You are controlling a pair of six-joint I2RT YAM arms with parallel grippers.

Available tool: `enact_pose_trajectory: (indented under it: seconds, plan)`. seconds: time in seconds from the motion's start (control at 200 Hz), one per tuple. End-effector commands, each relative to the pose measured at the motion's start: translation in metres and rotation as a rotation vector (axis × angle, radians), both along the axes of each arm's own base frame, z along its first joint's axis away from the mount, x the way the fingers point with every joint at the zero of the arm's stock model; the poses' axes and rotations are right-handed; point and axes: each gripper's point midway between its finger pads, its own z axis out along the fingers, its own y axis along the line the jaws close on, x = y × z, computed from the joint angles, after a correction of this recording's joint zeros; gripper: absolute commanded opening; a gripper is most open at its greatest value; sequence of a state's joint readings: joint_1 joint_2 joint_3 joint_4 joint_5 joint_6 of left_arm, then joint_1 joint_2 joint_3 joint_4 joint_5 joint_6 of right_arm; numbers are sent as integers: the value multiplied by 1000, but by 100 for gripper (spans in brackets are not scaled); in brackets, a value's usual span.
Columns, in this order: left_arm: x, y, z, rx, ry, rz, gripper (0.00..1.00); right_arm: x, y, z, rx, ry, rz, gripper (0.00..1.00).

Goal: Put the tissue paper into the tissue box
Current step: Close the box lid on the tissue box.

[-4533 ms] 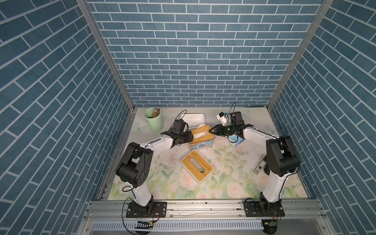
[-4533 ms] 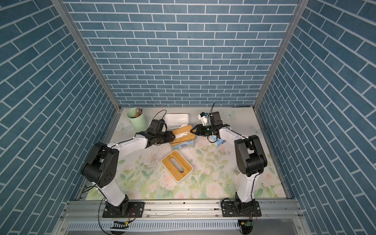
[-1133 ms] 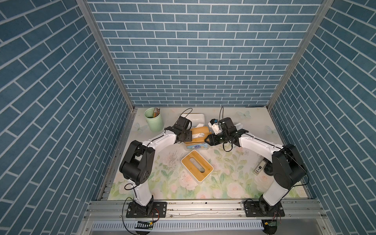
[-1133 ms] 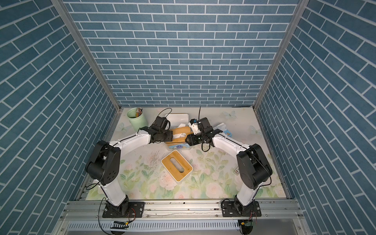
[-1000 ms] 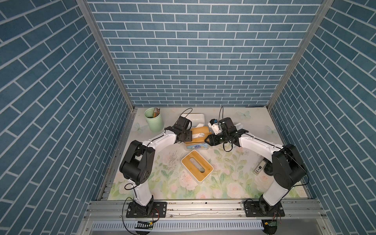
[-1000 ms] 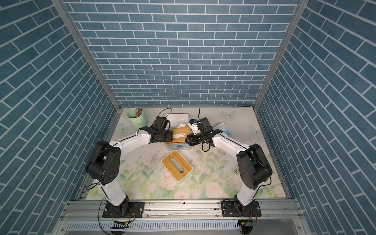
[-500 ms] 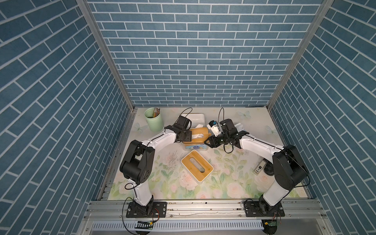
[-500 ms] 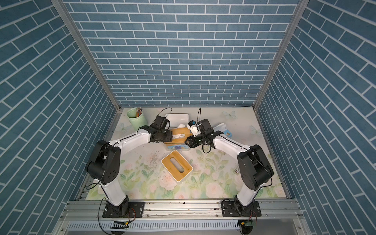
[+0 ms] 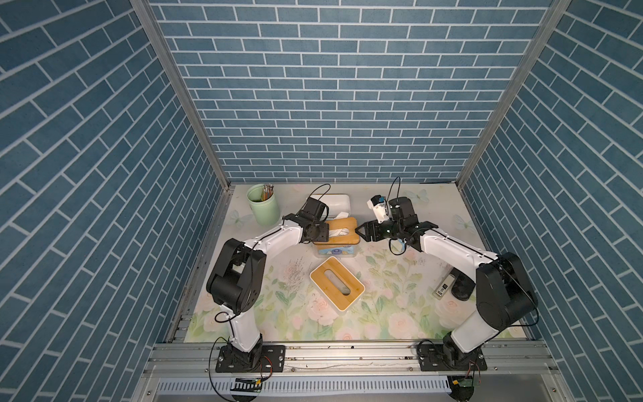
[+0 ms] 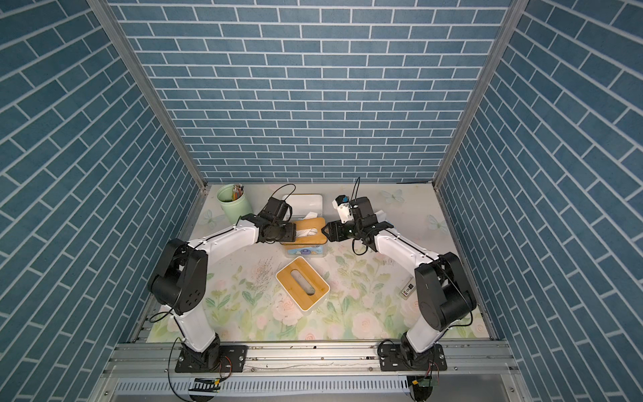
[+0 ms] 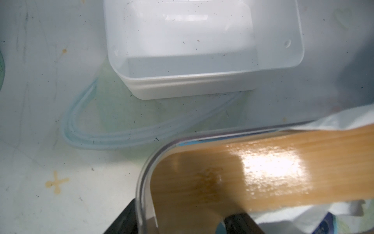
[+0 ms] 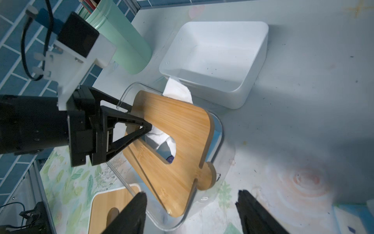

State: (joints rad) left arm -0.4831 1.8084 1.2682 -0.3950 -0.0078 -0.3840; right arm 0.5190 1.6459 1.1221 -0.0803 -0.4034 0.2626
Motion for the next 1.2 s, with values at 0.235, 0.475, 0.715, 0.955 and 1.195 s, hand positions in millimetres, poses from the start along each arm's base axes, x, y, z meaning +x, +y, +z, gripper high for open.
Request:
enact_pose_trajectory:
  seconds: [0.235,0.475,0.715,0.955,1.195]
  plan:
    - [-7,-3,-9,21,33,-29,67,32,29,-9,32,14,27,70]
    - [-6,-4,-3,11,15,-29,67,25,39,-17,71,58,73,62]
    - [-5,-6,-4,10,17,-35,67,8,53,-14,135,89,140,51]
    - [-4,-8,-14,33,47,-49,68,-7,65,-12,146,97,196,45]
    - [-2,-13,-17,29,66,-61,69,-18,66,-10,143,86,233,40]
